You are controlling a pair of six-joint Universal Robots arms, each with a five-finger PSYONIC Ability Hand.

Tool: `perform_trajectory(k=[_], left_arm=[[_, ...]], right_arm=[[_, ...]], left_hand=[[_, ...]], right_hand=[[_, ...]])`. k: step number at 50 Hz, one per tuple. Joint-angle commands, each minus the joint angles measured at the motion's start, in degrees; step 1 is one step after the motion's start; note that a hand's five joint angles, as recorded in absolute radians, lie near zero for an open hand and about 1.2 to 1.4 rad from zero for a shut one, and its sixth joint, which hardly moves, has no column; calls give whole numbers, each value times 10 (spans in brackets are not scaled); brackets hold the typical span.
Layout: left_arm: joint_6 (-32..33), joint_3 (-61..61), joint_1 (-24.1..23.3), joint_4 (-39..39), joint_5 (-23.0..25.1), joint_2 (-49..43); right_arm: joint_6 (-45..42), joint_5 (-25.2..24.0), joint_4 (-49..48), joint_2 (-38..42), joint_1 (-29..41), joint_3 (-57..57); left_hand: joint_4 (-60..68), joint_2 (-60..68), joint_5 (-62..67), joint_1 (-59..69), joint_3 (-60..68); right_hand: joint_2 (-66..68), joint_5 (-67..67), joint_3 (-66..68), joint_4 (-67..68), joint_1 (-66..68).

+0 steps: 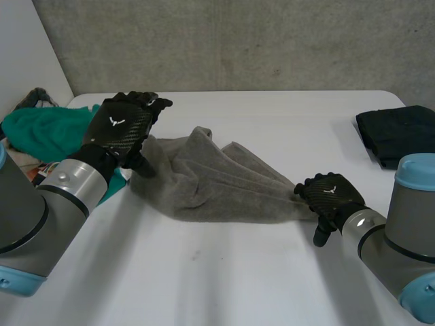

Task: Fold the laundry.

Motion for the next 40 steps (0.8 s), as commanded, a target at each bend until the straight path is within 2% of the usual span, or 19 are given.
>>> perform_trajectory(k=[1,10,12,13,15,21,26,36,38,40], left_arm=[[0,6,2,-1,2,-15],[0,16,4,0,9,-35],[0,21,6,0,12,-39],[0,25,8,0,15,-43],[0,30,10,0,17,-47],[4,56,17,-3,27,-79],[11,94,27,-11,44,-130],[121,240,57,-93,40,-289],[128,263,60,-107,40,-309],[128,291,61,-121,42,-335]], right_arm=[[0,4,-46,20,-10,7],[-4,4,-66,67,-10,-18],[-5,4,-67,73,-10,-23],[-6,4,-68,77,-10,-27],[-6,6,-70,77,-11,-27],[-4,7,-121,27,-12,5],[0,3,-120,-10,-17,18],[0,-4,-98,-5,-16,14],[0,-4,-98,-5,-16,14],[0,-4,-98,-1,-16,13]], left_hand=[[-17,-19,-31,-12,-23],[-17,-19,-31,-12,-23],[-17,-19,-31,-12,-23],[-17,-19,-31,-12,-23],[-17,-19,-31,-12,-23],[-17,-19,-31,-12,-23],[-17,-19,-31,-12,-23],[-17,-19,-31,-12,-23],[13,11,0,18,8],[101,98,87,105,95]], right_hand=[[27,53,42,38,33],[139,166,154,151,146],[238,265,253,250,245],[415,442,430,427,422],[598,625,613,610,605],[599,626,614,611,606],[599,626,614,611,606],[599,626,614,611,606],[599,626,614,611,606],[599,626,614,611,606]])
